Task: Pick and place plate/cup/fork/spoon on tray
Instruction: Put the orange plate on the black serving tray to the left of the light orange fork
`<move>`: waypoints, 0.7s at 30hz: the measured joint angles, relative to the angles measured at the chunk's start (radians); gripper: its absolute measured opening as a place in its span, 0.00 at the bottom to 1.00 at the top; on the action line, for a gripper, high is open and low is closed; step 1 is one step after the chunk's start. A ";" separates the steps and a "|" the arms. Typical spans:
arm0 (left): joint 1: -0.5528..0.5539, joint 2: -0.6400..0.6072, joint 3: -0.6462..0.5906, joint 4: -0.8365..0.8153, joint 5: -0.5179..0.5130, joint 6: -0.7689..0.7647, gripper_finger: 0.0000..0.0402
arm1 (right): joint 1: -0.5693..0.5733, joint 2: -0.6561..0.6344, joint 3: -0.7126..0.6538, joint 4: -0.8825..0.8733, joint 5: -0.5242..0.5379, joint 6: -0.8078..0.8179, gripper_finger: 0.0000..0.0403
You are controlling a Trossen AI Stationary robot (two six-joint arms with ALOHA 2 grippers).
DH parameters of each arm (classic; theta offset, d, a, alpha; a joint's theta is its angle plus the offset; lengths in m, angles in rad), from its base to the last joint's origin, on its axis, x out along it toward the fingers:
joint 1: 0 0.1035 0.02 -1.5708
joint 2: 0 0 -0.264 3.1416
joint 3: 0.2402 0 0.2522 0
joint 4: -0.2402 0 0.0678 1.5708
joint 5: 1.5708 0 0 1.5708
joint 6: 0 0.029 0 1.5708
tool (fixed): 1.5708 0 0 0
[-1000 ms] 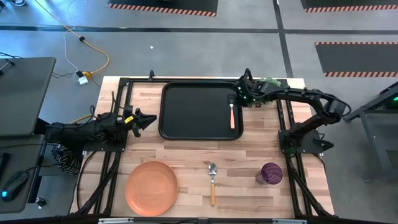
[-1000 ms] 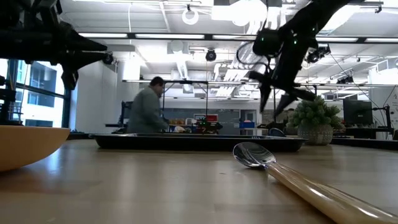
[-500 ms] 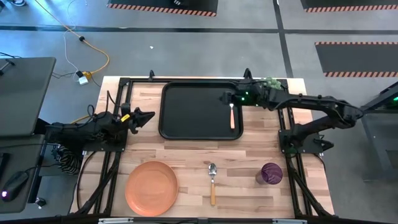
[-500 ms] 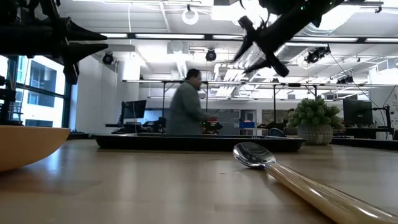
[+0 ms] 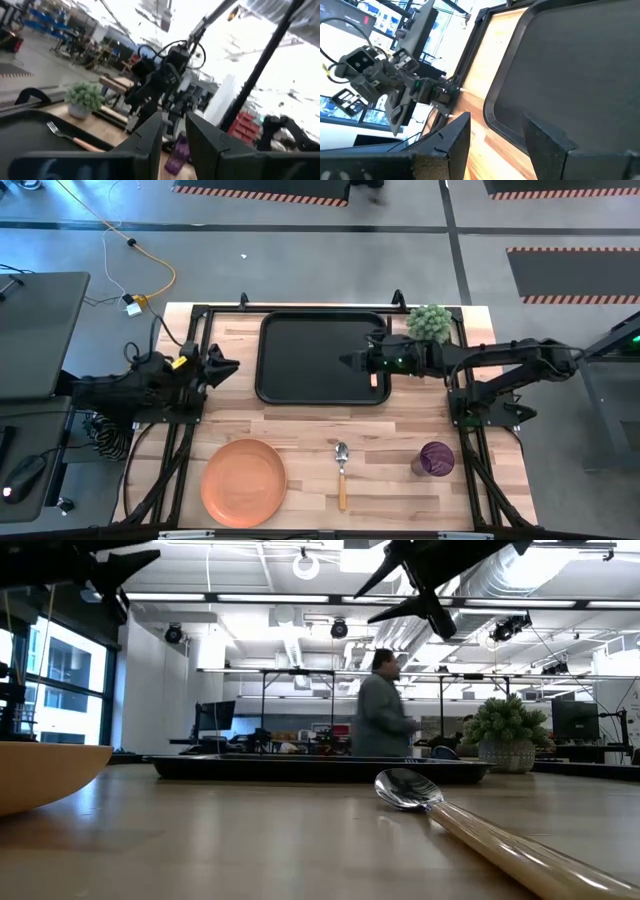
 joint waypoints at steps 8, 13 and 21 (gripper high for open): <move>0.000 0.161 0.179 -0.138 0.058 -0.012 0.31 | 0.060 0.000 0.000 0.021 0.084 0.018 0.41; 0.000 0.297 0.319 -0.266 0.212 -0.004 0.31 | 0.083 0.000 0.000 0.077 0.121 -0.013 0.41; -0.002 0.482 0.556 -0.759 0.295 0.086 0.28 | 0.084 0.000 0.000 0.177 0.126 -0.094 0.41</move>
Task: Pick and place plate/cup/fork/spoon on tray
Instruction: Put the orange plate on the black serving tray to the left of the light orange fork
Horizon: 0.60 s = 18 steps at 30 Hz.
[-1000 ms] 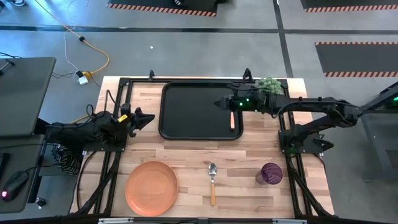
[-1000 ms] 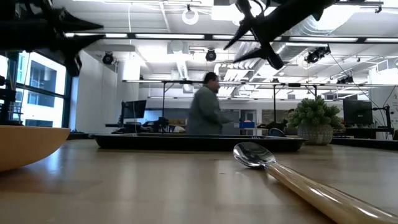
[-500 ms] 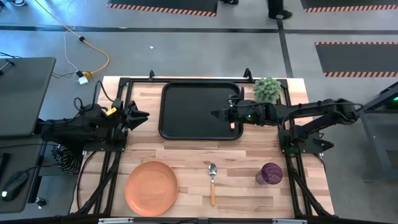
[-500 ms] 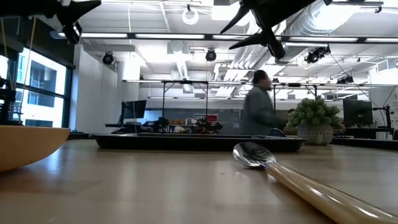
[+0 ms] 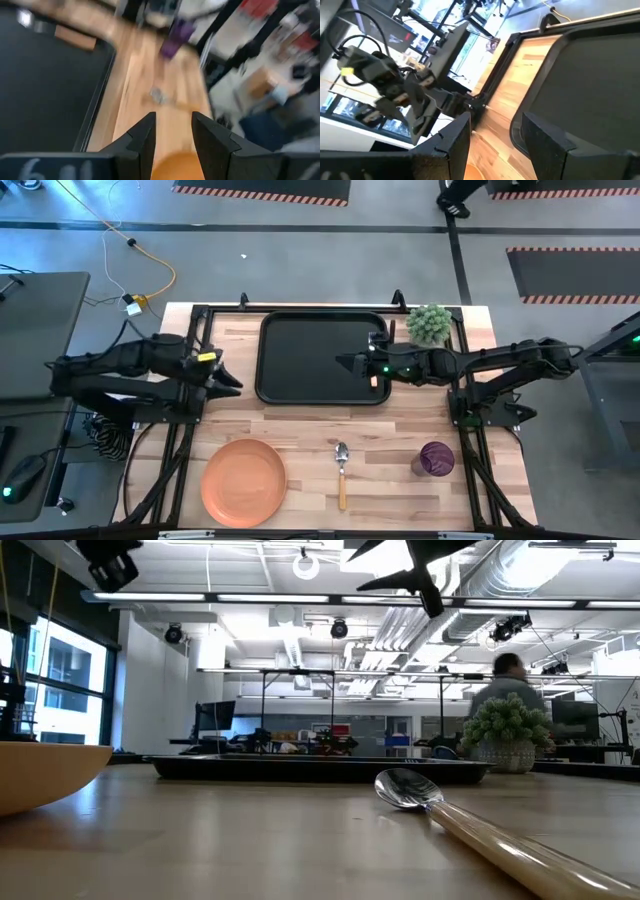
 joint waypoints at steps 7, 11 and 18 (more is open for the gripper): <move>-0.074 0.058 0.018 -0.192 0.022 -0.020 0.28 | -0.035 0.000 0.000 -0.001 -0.095 -0.040 0.41; -0.148 0.099 0.018 -0.206 0.022 -0.044 0.28 | -0.051 -0.003 0.000 -0.001 -0.166 -0.023 0.41; -0.287 0.205 0.018 -0.206 -0.068 -0.071 0.28 | -0.054 -0.003 0.000 -0.002 -0.244 -0.024 0.41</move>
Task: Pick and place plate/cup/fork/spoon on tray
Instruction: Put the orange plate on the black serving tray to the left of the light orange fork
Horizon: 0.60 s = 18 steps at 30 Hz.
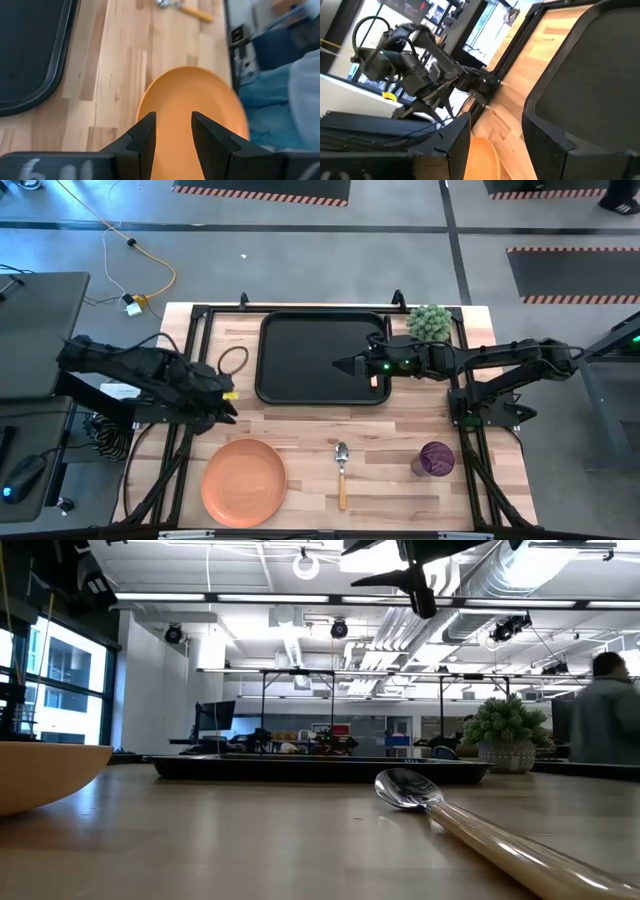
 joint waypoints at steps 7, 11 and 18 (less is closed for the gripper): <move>-0.111 0.110 0.000 0.004 -0.129 -0.045 0.28 | -0.001 0.000 0.000 -0.004 -0.009 -0.024 0.41; -0.146 0.152 0.000 0.006 -0.144 -0.076 0.28 | -0.005 0.000 0.000 -0.008 -0.036 -0.025 0.41; -0.211 0.236 0.000 0.026 -0.152 -0.079 0.28 | -0.005 0.000 0.000 -0.008 -0.038 -0.025 0.41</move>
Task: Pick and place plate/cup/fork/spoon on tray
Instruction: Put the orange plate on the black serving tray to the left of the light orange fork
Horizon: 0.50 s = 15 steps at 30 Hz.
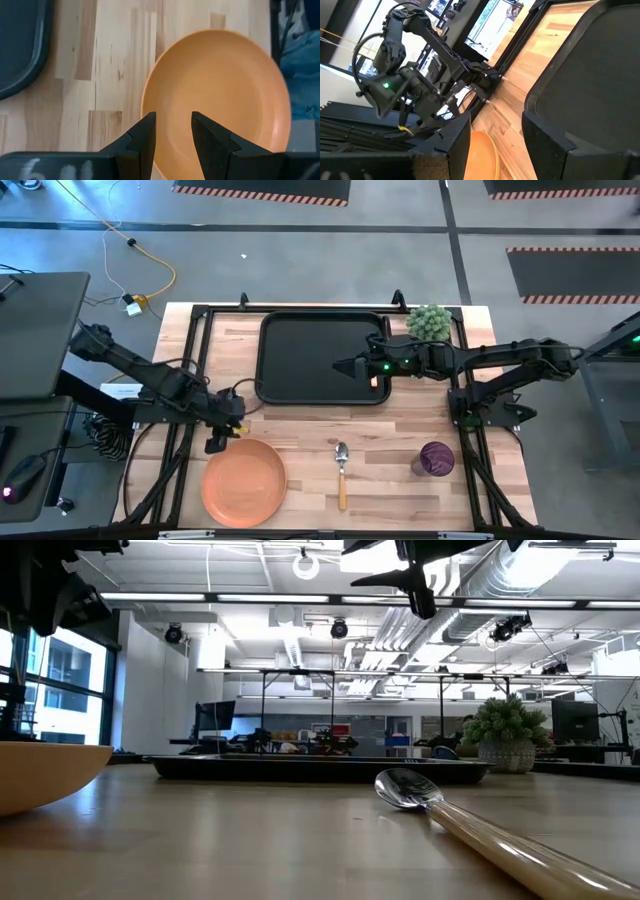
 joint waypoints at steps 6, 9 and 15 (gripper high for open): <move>-0.055 0.111 0.000 0.000 -0.030 -0.002 0.28 | 0.000 0.000 0.000 -0.001 -0.001 0.000 0.41; -0.077 0.164 0.000 0.006 -0.051 -0.034 0.28 | 0.000 0.000 0.000 -0.001 -0.018 0.000 0.41; -0.097 0.245 0.000 0.006 -0.118 -0.072 0.28 | 0.000 0.000 0.000 -0.001 -0.026 -0.025 0.41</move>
